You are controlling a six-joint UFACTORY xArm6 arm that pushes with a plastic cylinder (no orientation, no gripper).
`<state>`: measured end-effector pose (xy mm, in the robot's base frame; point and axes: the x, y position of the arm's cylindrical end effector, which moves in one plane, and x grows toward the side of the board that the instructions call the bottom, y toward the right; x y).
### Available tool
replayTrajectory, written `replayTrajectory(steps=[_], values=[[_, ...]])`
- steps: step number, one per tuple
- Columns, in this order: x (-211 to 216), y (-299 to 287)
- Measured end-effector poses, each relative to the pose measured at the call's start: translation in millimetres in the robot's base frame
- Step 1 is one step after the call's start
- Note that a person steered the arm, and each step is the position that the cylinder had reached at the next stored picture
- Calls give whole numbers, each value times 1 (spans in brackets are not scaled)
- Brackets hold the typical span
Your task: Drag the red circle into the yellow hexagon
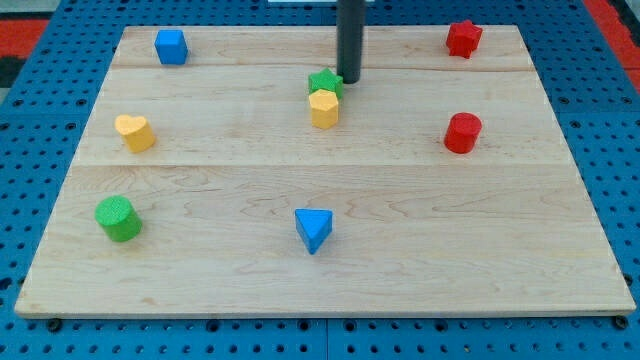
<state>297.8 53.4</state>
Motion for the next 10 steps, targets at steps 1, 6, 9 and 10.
replayTrajectory(steps=[1,6,9,10], values=[[19,64],[107,137],[110,30],[110,13]])
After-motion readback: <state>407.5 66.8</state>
